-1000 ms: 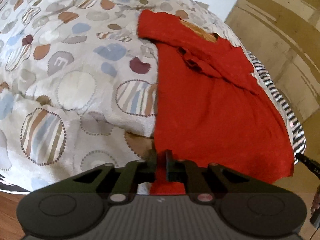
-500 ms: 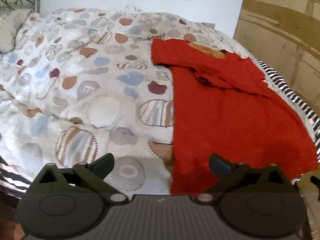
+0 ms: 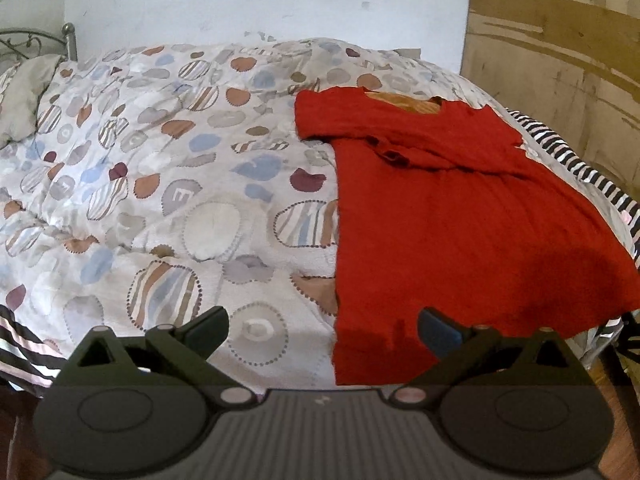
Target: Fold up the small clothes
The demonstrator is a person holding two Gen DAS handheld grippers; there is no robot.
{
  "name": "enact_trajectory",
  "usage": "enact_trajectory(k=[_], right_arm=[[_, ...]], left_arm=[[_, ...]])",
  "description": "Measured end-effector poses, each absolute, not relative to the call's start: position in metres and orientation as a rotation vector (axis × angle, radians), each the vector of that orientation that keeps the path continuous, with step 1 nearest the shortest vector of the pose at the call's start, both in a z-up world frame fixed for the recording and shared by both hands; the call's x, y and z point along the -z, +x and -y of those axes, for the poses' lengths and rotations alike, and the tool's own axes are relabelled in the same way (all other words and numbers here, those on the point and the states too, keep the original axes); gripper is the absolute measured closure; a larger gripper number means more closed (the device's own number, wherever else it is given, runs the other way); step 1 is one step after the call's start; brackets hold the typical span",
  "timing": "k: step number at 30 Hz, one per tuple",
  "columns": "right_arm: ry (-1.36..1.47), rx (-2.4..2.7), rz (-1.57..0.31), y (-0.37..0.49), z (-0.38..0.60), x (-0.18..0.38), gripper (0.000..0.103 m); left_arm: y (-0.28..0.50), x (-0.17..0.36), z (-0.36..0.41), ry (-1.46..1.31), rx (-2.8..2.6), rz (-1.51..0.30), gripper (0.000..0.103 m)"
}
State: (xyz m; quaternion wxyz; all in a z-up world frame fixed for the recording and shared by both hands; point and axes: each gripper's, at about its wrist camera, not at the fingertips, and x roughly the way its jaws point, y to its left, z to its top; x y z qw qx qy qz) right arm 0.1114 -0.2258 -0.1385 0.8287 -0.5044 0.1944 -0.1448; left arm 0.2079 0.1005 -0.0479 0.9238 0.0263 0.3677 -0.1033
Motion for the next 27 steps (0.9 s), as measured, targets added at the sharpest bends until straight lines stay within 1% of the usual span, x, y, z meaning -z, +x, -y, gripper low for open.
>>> enact_trajectory(k=[1, 2, 3, 4, 5, 6, 7, 8, 12, 16, 21, 24, 27], right_arm=[[-1.105, 0.283, -0.380, 0.106, 0.225, 0.139, 0.003], [-1.133, 0.260, -0.358, 0.102, 0.224, 0.138, 0.010], [-1.155, 0.235, -0.338, 0.099, 0.224, 0.137, 0.021], [-1.165, 0.209, -0.327, 0.096, 0.223, 0.135, 0.028], [-1.167, 0.175, -0.323, 0.094, 0.223, 0.132, 0.045], [-1.165, 0.153, -0.329, 0.095, 0.220, 0.128, 0.066], [-1.153, 0.135, -0.340, 0.095, 0.219, 0.124, 0.076], [-1.121, 0.113, -0.355, 0.097, 0.220, 0.117, 0.092], [-0.868, 0.046, -0.406, 0.108, 0.227, 0.077, 0.099], [-0.620, 0.017, -0.433, 0.123, 0.236, 0.031, 0.100], [-0.375, -0.078, -0.514, 0.160, 0.244, -0.018, 0.100], [-0.267, -0.105, -0.497, 0.179, 0.247, -0.044, 0.100], [-0.197, -0.126, -0.480, 0.195, 0.248, -0.064, 0.100]], left_arm=[[0.207, 0.048, -0.098, 0.060, 0.218, -0.749, 0.000], [0.206, 0.049, -0.095, 0.066, 0.225, -0.743, 0.000], [0.205, 0.050, -0.092, 0.073, 0.233, -0.737, 0.000], [0.205, 0.050, -0.088, 0.081, 0.244, -0.729, 0.000], [0.203, 0.050, -0.085, 0.088, 0.256, -0.721, 0.000], [0.201, 0.050, -0.082, 0.095, 0.273, -0.709, 0.000], [0.197, 0.049, -0.078, 0.103, 0.298, -0.689, 0.000], [0.193, 0.048, -0.074, 0.113, 0.328, -0.662, 0.000], [0.170, 0.047, -0.050, 0.231, 0.412, -0.519, 0.000], [0.153, 0.059, -0.011, 0.399, 0.446, -0.415, 0.000], [0.152, 0.066, 0.032, 0.438, 0.545, -0.418, 0.002], [0.154, 0.068, 0.055, 0.446, 0.566, -0.420, 0.003], [0.157, 0.074, 0.069, 0.472, 0.560, -0.377, 0.003]])
